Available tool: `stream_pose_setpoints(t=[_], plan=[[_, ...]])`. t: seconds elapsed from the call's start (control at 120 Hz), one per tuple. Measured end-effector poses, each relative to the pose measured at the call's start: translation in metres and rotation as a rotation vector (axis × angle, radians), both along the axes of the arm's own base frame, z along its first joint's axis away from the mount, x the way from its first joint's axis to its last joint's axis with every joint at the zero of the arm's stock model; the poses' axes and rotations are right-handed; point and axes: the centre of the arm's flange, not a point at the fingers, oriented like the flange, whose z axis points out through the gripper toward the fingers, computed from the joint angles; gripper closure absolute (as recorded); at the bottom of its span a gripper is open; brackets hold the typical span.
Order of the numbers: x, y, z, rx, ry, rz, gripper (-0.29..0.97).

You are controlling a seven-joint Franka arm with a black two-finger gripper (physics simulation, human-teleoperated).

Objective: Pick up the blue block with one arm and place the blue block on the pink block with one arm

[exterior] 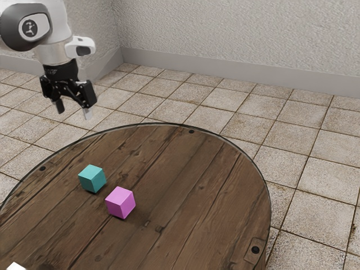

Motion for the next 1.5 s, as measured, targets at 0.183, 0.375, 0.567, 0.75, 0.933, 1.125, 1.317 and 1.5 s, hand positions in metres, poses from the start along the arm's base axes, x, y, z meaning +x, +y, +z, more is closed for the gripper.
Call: stream_pose_setpoints(t=[0.183, 0.375, 0.567, 0.75, 0.933, 1.125, 1.317, 1.5], plan=[[-0.001, 0.007, -0.040, 0.002, 0.032, 0.029, 0.00], [0.000, 0.036, -0.143, 0.009, 0.131, 0.131, 0.00], [0.007, 0.058, -0.201, 0.019, 0.088, 0.182, 0.00], [0.021, 0.105, -0.246, 0.028, 0.034, 0.194, 0.00], [0.038, 0.109, -0.271, 0.035, -0.015, 0.126, 0.00], [0.046, 0.114, -0.278, 0.024, -0.064, 0.092, 0.00], [0.058, 0.118, -0.291, 0.015, -0.075, 0.046, 0.00], [0.064, 0.129, -0.310, 0.012, -0.066, 0.027, 0.00]])
